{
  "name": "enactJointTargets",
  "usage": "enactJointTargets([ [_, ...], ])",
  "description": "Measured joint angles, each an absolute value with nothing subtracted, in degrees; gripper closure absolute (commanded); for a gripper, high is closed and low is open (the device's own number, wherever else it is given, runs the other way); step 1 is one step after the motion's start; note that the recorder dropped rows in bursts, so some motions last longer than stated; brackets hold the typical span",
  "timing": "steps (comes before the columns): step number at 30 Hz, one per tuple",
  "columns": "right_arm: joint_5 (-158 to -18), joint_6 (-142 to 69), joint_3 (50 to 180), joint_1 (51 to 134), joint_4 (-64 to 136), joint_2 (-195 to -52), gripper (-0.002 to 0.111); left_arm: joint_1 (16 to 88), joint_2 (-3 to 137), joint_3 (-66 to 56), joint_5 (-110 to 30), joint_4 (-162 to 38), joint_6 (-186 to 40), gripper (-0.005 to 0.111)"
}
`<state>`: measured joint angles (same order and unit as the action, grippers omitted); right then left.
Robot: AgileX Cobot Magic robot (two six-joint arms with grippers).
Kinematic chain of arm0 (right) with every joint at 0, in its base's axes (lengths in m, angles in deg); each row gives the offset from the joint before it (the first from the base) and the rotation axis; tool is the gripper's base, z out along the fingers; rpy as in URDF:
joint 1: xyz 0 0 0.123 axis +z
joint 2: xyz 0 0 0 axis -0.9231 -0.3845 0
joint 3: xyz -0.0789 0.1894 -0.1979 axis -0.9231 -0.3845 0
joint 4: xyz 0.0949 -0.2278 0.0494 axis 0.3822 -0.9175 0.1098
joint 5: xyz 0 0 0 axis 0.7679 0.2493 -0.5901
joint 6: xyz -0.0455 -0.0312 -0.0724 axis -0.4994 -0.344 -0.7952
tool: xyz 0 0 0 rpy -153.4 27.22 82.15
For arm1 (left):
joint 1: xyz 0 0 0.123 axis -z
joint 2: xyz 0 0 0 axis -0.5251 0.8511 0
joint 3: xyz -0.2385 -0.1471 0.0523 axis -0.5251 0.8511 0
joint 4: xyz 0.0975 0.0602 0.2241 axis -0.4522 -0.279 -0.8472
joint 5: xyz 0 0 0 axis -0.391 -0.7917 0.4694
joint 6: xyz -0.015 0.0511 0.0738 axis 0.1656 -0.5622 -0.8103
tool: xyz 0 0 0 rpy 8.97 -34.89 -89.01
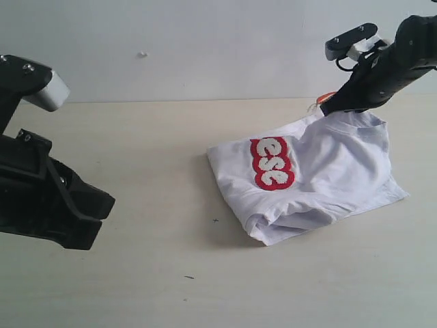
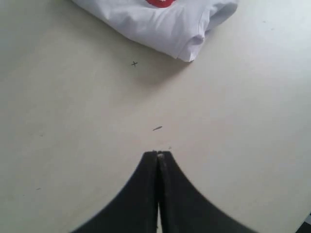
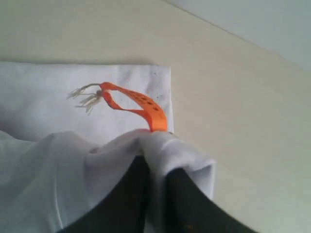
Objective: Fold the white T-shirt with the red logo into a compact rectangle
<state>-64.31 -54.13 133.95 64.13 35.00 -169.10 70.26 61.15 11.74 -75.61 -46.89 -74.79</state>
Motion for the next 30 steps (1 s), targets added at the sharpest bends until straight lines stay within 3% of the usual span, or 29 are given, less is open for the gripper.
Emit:
enactJointTargets([
  [3,-64.7,-50.6,134.0,64.1,31.1,-169.8,0.071,70.3,61.2,11.7,-75.6,-46.8,-74.8,0.107],
  [9,-58.6,-29.2,137.7,64.1,16.5,-170.1,0.072,70.3,61.2,11.7,-75.6,-46.6,-74.8,0.107],
  [11,-54.2,-24.9,140.5,64.1,14.8,-170.1,0.079,70.3,61.2,11.7,-75.6,-46.4,-74.8,0.107],
  [13,-50.9,-23.6,142.8,64.1,15.4,-170.1,0.094,70.3,61.2,11.7,-75.6,-46.1,-74.8,0.107],
  [15,-49.0,-25.9,143.5,64.1,20.4,-170.1,0.108,70.3,61.2,11.7,-75.6,-45.7,-74.8,0.107],
  [21,-46.1,-47.5,140.8,65.8,47.6,-171.8,0.108,70.3,61.2,11.7,-75.6,-45.6,-74.8,0.107],
  [30,-46.8,-52.6,133.3,73.0,54.1,-176.9,0.108,70.3,61.2,11.7,-75.7,-45.2,-74.9,0.107],
])
